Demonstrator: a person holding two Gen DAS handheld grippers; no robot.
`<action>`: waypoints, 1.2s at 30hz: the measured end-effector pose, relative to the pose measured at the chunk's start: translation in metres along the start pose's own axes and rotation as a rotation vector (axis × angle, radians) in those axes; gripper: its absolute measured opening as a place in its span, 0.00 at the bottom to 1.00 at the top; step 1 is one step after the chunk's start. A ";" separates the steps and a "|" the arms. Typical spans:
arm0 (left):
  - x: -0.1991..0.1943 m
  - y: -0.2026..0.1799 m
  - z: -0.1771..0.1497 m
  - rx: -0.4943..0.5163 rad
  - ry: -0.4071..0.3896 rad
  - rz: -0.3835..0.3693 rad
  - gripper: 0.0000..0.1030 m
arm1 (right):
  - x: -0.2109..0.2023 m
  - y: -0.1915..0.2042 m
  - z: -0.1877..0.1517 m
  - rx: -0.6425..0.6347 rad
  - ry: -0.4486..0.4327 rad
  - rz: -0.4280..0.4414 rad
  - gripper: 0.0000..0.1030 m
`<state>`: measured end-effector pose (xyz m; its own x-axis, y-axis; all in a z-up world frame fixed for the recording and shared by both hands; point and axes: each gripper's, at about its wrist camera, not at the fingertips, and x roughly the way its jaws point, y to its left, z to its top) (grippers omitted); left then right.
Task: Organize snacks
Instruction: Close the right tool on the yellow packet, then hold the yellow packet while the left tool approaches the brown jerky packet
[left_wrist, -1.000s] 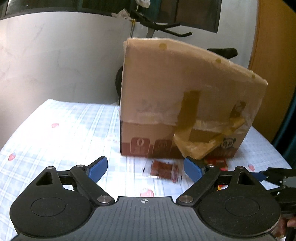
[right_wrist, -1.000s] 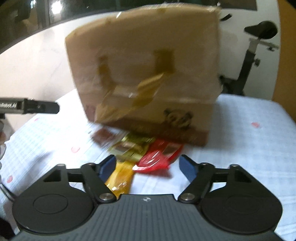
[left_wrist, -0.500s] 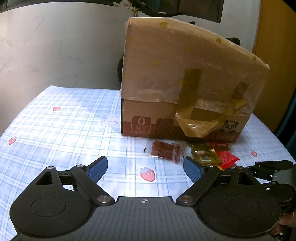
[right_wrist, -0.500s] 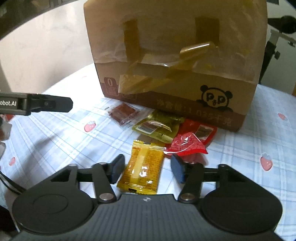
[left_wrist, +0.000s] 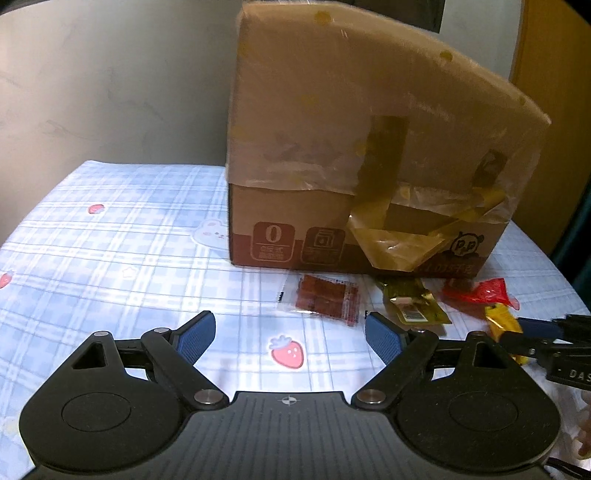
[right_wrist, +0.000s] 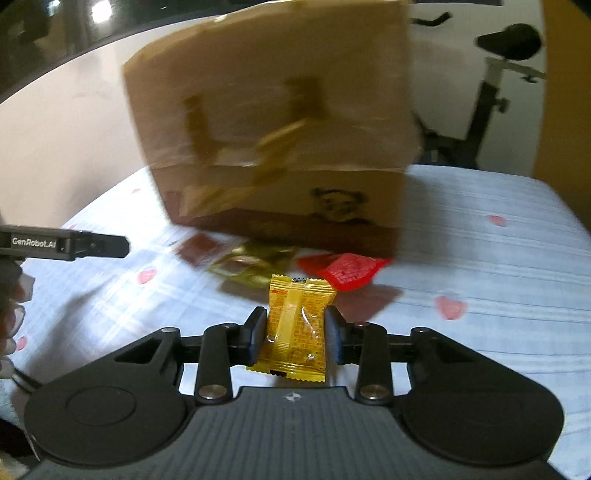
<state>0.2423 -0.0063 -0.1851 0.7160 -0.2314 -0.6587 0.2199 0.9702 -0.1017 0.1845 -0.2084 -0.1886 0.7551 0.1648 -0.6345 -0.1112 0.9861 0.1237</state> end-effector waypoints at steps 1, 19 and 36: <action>0.005 -0.002 0.001 0.004 0.003 0.002 0.87 | -0.001 -0.004 -0.001 0.009 0.001 -0.013 0.35; 0.080 -0.025 0.025 0.030 0.043 0.077 0.87 | 0.006 -0.014 -0.022 0.021 -0.014 -0.026 0.35; 0.094 -0.041 0.019 0.040 0.070 0.136 0.88 | 0.007 -0.021 -0.022 0.070 -0.026 0.016 0.35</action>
<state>0.3132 -0.0693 -0.2285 0.6930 -0.0908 -0.7152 0.1510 0.9883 0.0209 0.1776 -0.2274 -0.2120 0.7702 0.1794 -0.6121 -0.0789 0.9791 0.1876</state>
